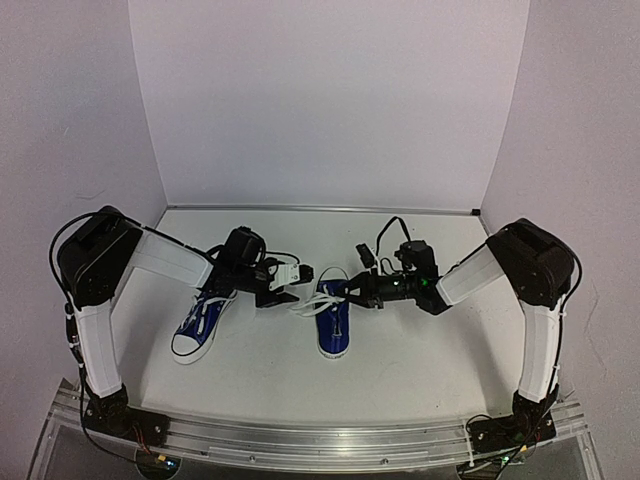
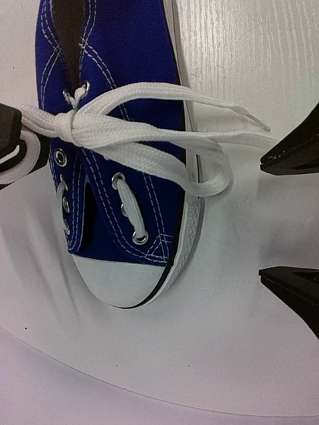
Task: Tie the shoes
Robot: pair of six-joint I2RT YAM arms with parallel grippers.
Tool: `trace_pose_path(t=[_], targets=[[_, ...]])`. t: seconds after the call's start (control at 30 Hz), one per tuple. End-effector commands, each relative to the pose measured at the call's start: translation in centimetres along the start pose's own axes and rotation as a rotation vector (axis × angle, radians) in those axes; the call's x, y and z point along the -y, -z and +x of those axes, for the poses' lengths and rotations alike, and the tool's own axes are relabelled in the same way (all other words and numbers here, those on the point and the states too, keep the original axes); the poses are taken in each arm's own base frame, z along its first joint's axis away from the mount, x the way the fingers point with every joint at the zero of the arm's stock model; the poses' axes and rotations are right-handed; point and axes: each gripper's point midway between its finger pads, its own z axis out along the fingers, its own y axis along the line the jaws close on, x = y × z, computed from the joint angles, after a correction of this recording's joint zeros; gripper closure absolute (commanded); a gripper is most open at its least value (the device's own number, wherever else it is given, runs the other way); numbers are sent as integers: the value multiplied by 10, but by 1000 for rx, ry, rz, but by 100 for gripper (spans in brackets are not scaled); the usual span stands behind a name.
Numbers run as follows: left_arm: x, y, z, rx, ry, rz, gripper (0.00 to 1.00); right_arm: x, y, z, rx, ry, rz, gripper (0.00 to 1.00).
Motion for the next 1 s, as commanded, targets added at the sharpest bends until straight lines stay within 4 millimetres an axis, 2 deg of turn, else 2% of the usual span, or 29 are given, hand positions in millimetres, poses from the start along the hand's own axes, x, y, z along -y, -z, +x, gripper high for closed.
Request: trace_pose_path(t=[0.0,0.23,0.37,0.6,0.97], targets=[[-12,-4,-16,46,-25,-7,51,-13,-1,-12,30,56,-26,82],[-5,-7,-27,65,-55,27,51,-4,0,-13,25,77,44,88],[0,-11,-31,75,-68,50,51,-3,1,-14,15,93,71,100],[9,-17,-42,98,-87,102,54,-3,2,-14,19,96,79,100],[11,-30,-53,97,-128,102,51,-5,2,-14,17,100,74,100]])
